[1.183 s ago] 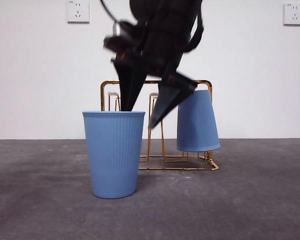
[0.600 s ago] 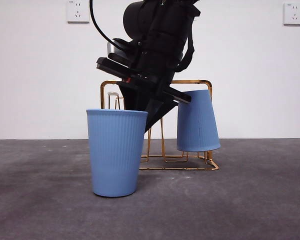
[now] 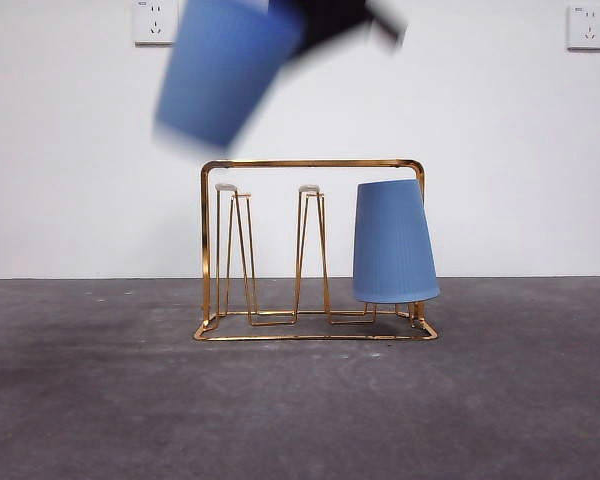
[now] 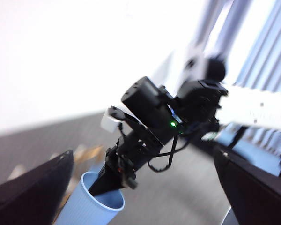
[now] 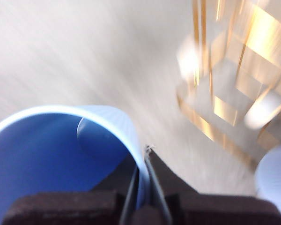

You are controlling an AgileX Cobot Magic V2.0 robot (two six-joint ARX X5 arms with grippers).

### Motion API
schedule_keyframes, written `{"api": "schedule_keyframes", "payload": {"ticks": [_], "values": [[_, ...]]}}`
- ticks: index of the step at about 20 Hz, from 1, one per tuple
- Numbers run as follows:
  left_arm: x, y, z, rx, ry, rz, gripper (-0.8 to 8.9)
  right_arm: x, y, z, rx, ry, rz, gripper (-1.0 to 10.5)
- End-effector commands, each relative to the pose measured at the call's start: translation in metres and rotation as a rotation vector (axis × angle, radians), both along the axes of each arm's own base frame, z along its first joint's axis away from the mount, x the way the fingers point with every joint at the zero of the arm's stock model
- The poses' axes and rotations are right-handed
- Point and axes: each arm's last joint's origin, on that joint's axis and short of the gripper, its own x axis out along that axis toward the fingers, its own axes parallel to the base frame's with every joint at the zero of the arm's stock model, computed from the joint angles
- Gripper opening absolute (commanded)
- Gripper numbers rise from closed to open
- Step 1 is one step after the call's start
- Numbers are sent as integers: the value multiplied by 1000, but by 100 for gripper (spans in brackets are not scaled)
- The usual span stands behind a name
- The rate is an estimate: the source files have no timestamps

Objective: Pick up cup 1,put cup 1 in the cup rack,pick up cup 2,put cup 2 in the cup rack

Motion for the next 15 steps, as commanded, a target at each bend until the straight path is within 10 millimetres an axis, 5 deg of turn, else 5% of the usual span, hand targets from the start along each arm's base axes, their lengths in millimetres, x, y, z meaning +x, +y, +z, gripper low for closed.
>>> {"api": "schedule_keyframes", "payload": {"ticks": [1,9,15], "values": [[-5,3,13,-51,-136,-64,500,-29,-26,46,124,-115,6,-13],[-6,-9,29,-132,-278,-343,500,-118,-97,134,543,-324,207,-13],[10,-33,32,-140,-277,-502,500,-147,-118,151,676,-341,342,-13]]}}
